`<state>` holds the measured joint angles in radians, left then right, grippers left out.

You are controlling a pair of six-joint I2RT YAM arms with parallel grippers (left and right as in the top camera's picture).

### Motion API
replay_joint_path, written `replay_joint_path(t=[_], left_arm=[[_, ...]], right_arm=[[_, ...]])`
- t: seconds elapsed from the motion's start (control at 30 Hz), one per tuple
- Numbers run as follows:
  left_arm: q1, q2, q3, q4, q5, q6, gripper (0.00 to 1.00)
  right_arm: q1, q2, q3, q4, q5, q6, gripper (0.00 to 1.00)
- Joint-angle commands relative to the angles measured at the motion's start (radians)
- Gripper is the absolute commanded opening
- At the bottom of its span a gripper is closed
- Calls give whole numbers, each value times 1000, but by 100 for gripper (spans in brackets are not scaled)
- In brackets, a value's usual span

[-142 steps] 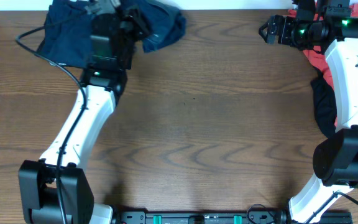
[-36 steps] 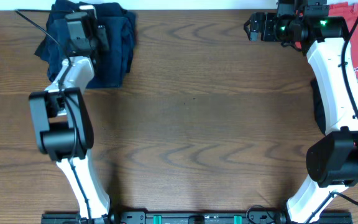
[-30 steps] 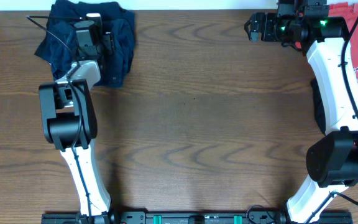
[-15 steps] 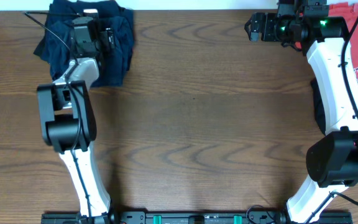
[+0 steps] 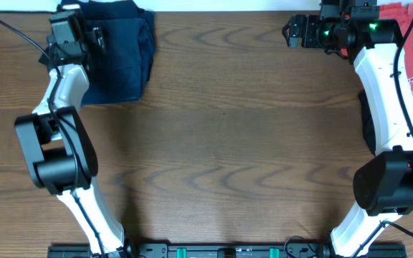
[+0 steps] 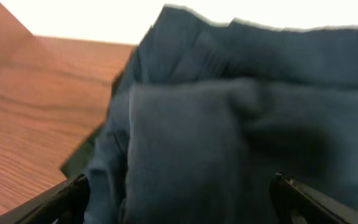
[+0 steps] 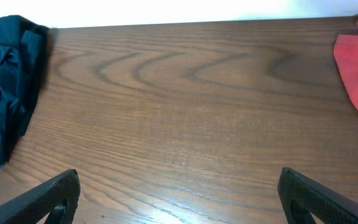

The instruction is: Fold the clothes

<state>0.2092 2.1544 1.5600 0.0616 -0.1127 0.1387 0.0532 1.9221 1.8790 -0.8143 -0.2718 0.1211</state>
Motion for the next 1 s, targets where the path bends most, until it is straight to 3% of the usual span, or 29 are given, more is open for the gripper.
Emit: replay_joint_path(t=[0.0,0.23,0.43,0.7,0.8,0.97], left_arm=[[6,90,-6,31,-12,3,95],[34,257,-6,119,-12,3,98],[50,243,-6,98,-11,-21,98],[48,19,-6,32,-3,-136,98],[47,-106,-6,-92,8,-205,98],[37,-301,-6,-322,210,-227,98]], right_arm=[[6,-3,2,-1,6,-14,99],[6,-3,2,-19,6,-20,99],[6,-3,2,-22,6,-26,99],[6,-3,3,21,-22,-26,99],[6,-8,18,25,-44,-32,99],[6,-52,57,9,-50,-90,99]])
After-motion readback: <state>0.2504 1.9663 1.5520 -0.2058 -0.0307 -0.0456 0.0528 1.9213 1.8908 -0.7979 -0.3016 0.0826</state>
